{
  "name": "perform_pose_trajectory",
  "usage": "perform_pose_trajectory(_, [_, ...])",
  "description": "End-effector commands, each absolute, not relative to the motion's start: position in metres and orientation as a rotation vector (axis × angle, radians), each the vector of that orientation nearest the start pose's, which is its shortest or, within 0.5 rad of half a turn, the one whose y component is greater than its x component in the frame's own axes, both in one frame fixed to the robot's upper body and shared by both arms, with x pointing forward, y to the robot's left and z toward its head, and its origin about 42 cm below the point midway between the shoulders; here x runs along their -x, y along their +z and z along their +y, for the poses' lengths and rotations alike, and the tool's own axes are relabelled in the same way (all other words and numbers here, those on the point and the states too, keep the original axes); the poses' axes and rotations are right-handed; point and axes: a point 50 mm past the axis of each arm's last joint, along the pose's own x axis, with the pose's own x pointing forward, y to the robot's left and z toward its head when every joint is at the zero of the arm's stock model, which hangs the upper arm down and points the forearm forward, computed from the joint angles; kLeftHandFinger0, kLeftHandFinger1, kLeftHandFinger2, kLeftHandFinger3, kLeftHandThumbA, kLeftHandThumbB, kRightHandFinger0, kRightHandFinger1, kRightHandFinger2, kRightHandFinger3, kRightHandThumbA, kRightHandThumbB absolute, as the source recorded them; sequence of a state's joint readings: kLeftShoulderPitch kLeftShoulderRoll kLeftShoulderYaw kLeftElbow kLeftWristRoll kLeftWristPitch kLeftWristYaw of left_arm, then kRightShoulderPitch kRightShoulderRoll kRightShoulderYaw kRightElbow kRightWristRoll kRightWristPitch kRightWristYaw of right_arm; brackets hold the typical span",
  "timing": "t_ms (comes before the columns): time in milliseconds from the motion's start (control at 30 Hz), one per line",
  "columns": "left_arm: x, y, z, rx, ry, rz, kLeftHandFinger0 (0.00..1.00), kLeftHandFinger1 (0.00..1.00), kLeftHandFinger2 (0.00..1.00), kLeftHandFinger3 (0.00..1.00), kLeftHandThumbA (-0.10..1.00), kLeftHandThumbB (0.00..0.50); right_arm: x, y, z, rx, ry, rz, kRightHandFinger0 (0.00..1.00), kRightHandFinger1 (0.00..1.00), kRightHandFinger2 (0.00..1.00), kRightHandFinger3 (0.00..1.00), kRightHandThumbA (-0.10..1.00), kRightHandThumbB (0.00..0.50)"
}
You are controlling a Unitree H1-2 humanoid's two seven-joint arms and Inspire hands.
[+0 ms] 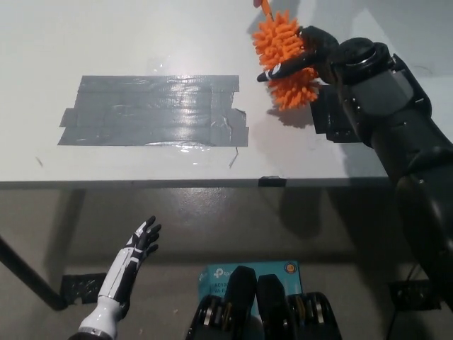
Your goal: A person hands an oraange duster to the robot and the robot grabs it with its right hand and places it on the black marked spot infron tof it on the desk
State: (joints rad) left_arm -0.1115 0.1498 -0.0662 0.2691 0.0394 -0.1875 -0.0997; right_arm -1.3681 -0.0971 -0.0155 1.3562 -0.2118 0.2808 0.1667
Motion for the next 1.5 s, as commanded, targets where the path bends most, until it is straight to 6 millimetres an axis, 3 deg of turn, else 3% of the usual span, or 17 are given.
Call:
perform_pose_trajectory(0, [-0.319,0.080,0.239,-0.221,-0.210,-0.071,1.00,1.00,1.00,1.00,1.00,0.163,-0.599,0.379,-0.112,0.417,0.336,0.173,1.00,1.00,1.00,1.00,1.00,0.325])
perform_pose_trajectory(400, [-0.325,0.089,0.239,-0.217,-0.213,-0.097,1.00,1.00,1.00,1.00,1.00,0.165,-0.598,0.345,-0.134,0.528,0.255,0.317,1.00,1.00,1.00,1.00,1.00,0.224])
perform_pose_trajectory(467, [-0.326,0.090,0.239,-0.217,-0.217,-0.105,1.00,1.00,1.00,1.00,1.00,0.163,-0.598,0.339,-0.138,0.496,0.206,0.333,1.00,1.00,1.00,1.00,0.80,0.236])
perform_pose_trajectory(500, [-0.326,0.091,0.239,-0.222,-0.218,-0.108,1.00,1.00,1.00,1.00,1.00,0.164,-0.597,0.337,-0.140,0.469,0.171,0.339,1.00,1.00,1.00,1.00,0.53,0.274])
perform_pose_trajectory(533, [-0.327,0.091,0.239,-0.225,-0.219,-0.110,1.00,1.00,1.00,1.00,1.00,0.164,-0.597,0.335,-0.141,0.452,0.147,0.344,1.00,1.00,1.00,1.00,0.53,0.274])
perform_pose_trajectory(567, [-0.329,0.092,0.239,-0.230,-0.220,-0.115,1.00,1.00,1.00,1.00,1.00,0.165,-0.597,0.331,-0.143,0.478,0.115,0.342,0.31,0.28,0.32,1.00,-0.03,0.333])
perform_pose_trajectory(600, [-0.329,0.093,0.239,-0.231,-0.220,-0.116,1.00,1.00,1.00,1.00,1.00,0.165,-0.597,0.329,-0.143,0.500,0.110,0.341,0.31,0.28,0.32,1.00,-0.03,0.333])
perform_pose_trajectory(633, [-0.330,0.094,0.238,-0.228,-0.222,-0.118,1.00,1.00,1.00,1.00,1.00,0.167,-0.596,0.327,-0.144,0.600,0.089,0.333,0.01,0.01,0.25,1.00,-0.10,0.287])
perform_pose_trajectory(667, [-0.332,0.095,0.237,-0.227,-0.223,-0.124,1.00,1.00,1.00,1.00,1.00,0.167,-0.596,0.327,-0.145,0.643,0.065,0.319,0.00,0.00,0.24,1.00,-0.10,0.272])
perform_pose_trajectory(733, [-0.333,0.096,0.236,-0.229,-0.228,-0.127,1.00,1.00,1.00,1.00,1.00,0.166,-0.595,0.322,-0.143,0.618,0.044,0.299,0.00,0.11,0.47,1.00,-0.10,0.202])
perform_pose_trajectory(867, [-0.336,0.097,0.237,-0.239,-0.228,-0.125,1.00,1.00,1.00,1.00,1.00,0.173,-0.595,0.322,-0.144,0.571,0.009,0.270,0.18,0.62,1.00,1.00,-0.10,0.146])
perform_pose_trajectory(967, [-0.337,0.098,0.236,-0.239,-0.232,-0.126,1.00,1.00,1.00,1.00,1.00,0.168,-0.596,0.323,-0.147,0.553,-0.007,0.263,0.27,0.71,1.00,0.98,-0.10,0.146])
perform_pose_trajectory(1000, [-0.337,0.098,0.235,-0.240,-0.234,-0.127,1.00,1.00,1.00,1.00,1.00,0.169,-0.596,0.323,-0.150,0.533,-0.014,0.252,0.13,0.58,0.97,0.93,-0.10,0.163])
perform_pose_trajectory(1167, [-0.338,0.098,0.235,-0.238,-0.238,-0.127,1.00,1.00,1.00,1.00,1.00,0.157,-0.597,0.321,-0.157,0.485,-0.007,0.227,0.02,0.46,0.85,0.46,-0.10,0.159])
perform_pose_trajectory(1267, [-0.337,0.097,0.235,-0.236,-0.239,-0.115,1.00,1.00,1.00,1.00,1.00,0.156,-0.597,0.316,-0.168,0.456,0.007,0.218,0.06,0.49,0.86,0.55,-0.10,0.174])
perform_pose_trajectory(1367, [-0.337,0.097,0.235,-0.236,-0.238,-0.115,1.00,1.00,1.00,1.00,1.00,0.151,-0.598,0.316,-0.175,0.429,0.009,0.205,0.09,0.53,0.89,0.44,-0.10,0.178])
perform_pose_trajectory(1467, [-0.339,0.099,0.235,-0.240,-0.244,-0.122,1.00,1.00,1.00,1.00,1.00,0.146,-0.600,0.323,-0.190,0.434,0.008,0.169,0.22,0.67,1.00,0.57,-0.10,0.182])
